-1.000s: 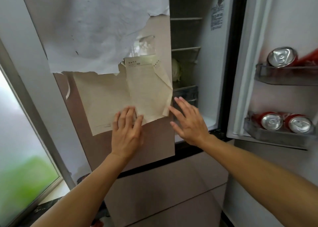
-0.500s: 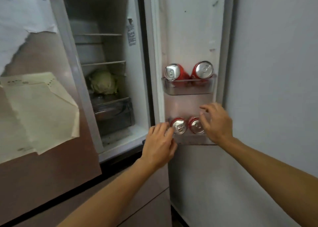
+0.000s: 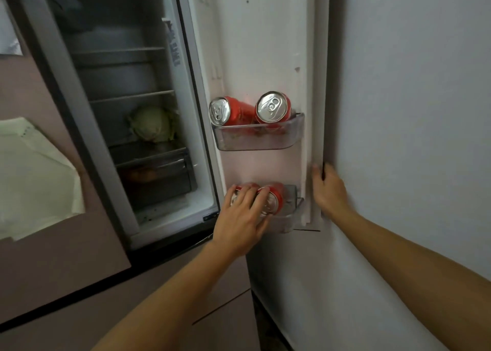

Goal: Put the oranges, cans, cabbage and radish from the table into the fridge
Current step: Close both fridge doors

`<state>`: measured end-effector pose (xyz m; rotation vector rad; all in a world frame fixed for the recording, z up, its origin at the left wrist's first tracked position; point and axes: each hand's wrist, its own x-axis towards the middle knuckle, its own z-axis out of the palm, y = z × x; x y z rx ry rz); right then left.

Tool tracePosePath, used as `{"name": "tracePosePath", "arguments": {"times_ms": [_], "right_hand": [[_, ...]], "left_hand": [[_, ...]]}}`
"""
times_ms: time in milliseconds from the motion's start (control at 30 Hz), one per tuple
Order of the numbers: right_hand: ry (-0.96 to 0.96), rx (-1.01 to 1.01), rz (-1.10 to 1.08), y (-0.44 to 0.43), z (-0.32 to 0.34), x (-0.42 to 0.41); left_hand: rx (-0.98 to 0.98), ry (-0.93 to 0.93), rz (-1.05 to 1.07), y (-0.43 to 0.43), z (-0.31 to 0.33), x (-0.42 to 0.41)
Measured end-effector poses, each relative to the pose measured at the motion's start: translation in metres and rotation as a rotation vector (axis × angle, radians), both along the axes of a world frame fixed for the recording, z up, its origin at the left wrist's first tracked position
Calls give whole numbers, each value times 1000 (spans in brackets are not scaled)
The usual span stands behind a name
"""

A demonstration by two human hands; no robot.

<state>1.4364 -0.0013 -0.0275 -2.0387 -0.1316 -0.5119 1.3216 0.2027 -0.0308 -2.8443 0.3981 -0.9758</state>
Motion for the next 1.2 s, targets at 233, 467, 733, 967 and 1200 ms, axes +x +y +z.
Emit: {"name": "tracePosePath", "arguments": {"times_ms": [233, 467, 733, 967, 1200], "right_hand": [[1, -45, -23, 7, -11, -34], [-123, -184, -42, 30, -20, -129], [-315, -243, 110, 53, -14, -189], [-355, -210, 186, 94, 3, -178], [-497, -247, 401, 162, 0, -164]], "left_hand": [[-13, 47, 1, 18, 0, -24], [-119, 74, 74, 62, -6, -73], [-226, 108, 218, 104, -2, -130], [-269, 26, 243, 129, 8, -162], [-243, -164, 301, 160, 28, -157]]}}
